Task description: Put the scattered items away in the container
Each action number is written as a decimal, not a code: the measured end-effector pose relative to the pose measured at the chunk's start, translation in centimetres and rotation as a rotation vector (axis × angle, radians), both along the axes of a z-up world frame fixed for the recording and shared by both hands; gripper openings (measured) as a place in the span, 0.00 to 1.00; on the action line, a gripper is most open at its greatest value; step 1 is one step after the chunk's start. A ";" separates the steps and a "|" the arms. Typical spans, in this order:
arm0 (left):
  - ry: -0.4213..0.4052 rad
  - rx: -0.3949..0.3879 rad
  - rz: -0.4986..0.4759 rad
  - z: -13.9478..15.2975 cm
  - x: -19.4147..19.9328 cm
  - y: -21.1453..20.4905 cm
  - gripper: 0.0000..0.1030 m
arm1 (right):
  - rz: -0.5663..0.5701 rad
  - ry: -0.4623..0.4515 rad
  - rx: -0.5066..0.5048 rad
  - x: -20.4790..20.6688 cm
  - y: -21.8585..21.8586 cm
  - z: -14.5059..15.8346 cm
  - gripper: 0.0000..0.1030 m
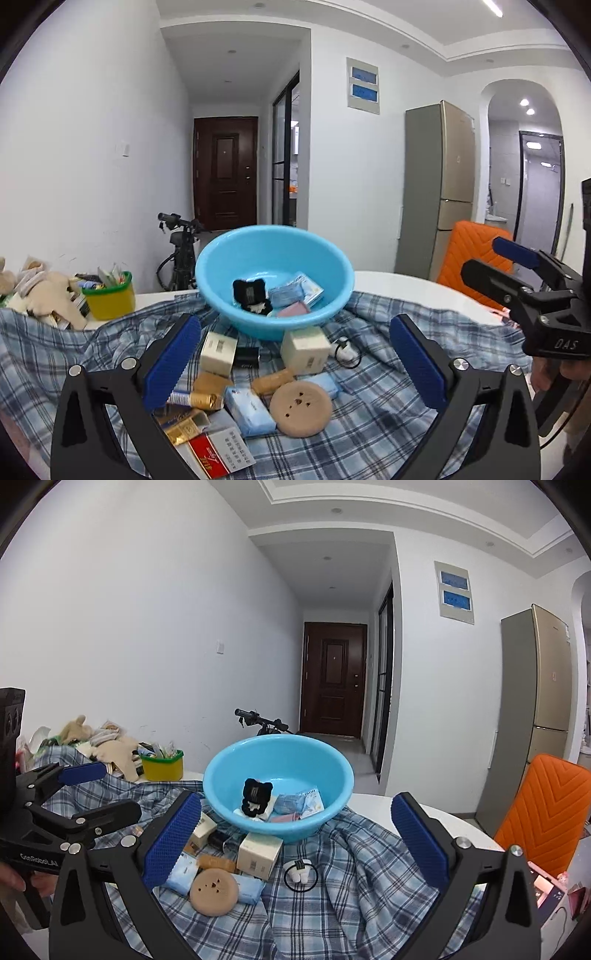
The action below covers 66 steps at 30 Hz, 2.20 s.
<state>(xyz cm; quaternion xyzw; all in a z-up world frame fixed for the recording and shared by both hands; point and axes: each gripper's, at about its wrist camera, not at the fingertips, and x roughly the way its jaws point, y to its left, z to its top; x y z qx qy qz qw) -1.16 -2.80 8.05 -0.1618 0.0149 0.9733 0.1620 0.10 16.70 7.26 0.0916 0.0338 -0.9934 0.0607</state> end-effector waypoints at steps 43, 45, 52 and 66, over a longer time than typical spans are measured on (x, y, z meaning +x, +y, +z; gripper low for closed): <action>0.056 0.022 0.184 -10.0 -0.1 -0.3 1.00 | -0.087 -0.150 -0.020 -3.5 0.6 -11.1 1.00; 0.041 0.000 0.206 -10.3 -0.4 -0.1 1.00 | -0.116 -0.156 -0.061 -3.5 1.6 -11.2 1.00; 0.041 -0.003 0.248 -10.5 -0.4 -0.3 1.00 | -0.161 -0.122 -0.041 -2.8 1.5 -11.1 1.00; 0.042 -0.003 0.249 -10.5 -0.3 -0.3 1.00 | -0.154 -0.116 -0.049 -2.8 1.6 -10.9 1.00</action>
